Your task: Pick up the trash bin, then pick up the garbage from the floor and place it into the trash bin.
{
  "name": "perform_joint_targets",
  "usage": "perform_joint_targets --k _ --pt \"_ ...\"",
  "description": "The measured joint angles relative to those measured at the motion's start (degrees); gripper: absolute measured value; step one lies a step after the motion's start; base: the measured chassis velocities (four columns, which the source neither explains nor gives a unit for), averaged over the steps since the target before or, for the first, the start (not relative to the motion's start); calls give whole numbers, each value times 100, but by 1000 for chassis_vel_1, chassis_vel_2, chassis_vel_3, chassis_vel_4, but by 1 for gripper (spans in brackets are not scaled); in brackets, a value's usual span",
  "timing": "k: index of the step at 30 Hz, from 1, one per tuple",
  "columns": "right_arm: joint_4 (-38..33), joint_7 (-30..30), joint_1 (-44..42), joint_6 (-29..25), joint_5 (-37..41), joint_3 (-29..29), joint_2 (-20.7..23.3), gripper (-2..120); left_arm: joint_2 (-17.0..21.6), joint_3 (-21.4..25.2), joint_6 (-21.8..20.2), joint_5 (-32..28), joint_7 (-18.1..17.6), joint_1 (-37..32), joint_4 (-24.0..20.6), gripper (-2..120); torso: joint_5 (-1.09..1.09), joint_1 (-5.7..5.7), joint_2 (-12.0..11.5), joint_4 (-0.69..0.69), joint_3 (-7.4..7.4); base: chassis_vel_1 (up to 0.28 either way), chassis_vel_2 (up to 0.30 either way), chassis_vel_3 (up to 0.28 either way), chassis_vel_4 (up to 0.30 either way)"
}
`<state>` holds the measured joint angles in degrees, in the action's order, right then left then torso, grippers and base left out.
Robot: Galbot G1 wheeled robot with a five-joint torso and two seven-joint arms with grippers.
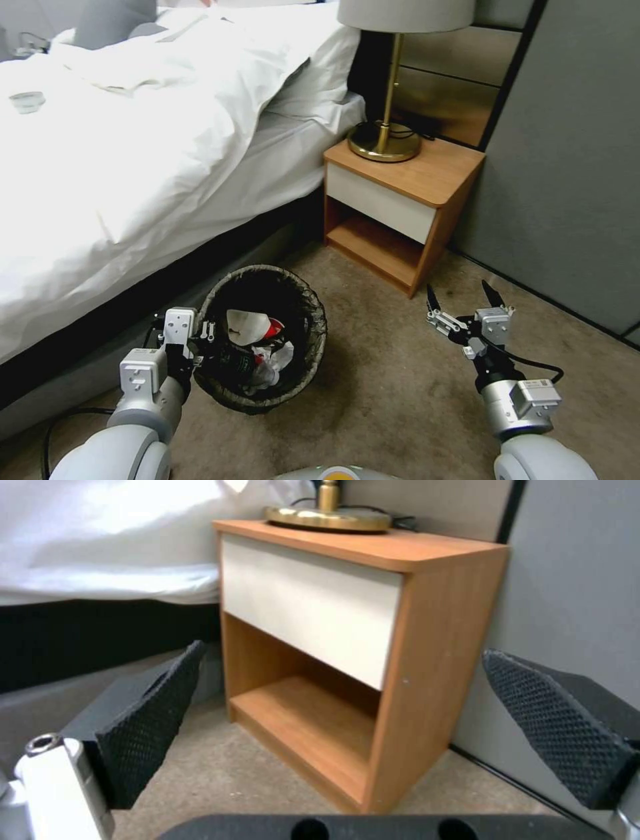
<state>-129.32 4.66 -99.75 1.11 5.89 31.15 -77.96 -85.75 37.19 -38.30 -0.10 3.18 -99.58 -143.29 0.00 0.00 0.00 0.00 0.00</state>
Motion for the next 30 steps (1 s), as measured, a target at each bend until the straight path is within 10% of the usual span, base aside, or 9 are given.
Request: perform_joint_targets --k 30 --pt "140 101 58 92 21 -180 43 100 -49 75 10 -33 -5 -25 1 5 0 0 0 0 0 68 70 75 65"
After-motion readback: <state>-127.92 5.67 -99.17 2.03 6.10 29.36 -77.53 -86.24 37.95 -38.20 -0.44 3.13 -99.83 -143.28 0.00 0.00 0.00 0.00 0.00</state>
